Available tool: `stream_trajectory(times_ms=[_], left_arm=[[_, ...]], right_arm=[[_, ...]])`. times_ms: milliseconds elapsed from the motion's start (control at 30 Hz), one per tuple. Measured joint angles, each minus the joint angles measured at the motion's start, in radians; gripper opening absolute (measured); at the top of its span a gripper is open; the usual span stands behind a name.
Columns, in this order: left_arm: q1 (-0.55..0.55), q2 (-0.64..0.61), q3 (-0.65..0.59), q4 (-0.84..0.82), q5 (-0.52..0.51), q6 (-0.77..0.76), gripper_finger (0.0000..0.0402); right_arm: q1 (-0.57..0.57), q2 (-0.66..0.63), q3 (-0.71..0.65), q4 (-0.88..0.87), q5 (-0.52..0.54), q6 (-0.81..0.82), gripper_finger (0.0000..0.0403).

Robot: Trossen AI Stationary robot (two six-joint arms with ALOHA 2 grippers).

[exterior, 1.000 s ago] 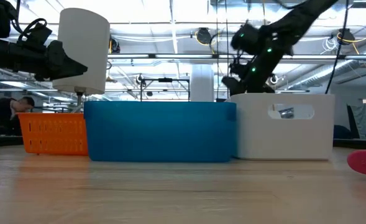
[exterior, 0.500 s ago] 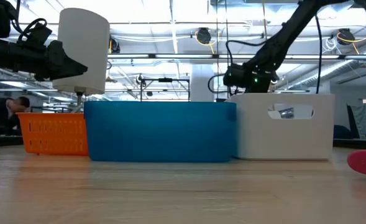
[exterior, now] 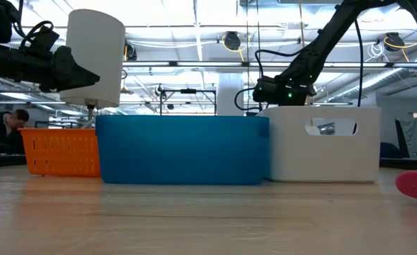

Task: Pick & Place School Supplies
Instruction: Put the yellow crayon box into the white bin

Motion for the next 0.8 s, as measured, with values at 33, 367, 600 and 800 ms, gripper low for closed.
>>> stream_trajectory(times_ms=[33,367,600,800], left_arm=[[0.0,0.0,0.0,0.0,0.0,0.0,0.0182],[0.0,0.0,0.0,0.0,0.0,0.0,0.0182],[0.0,0.0,0.0,0.0,0.0,0.0,0.0182],[0.0,0.0,0.0,0.0,0.0,0.0,0.0182]], right_arm=[[0.0,0.0,0.0,-0.001,0.0,0.0,0.0229],[0.0,0.001,-0.001,-0.016,0.0,0.033,0.0193],[0.001,0.001,-0.002,-0.017,0.0,0.04,0.0177],[0.001,0.002,-0.002,-0.017,-0.001,0.04,0.0168]])
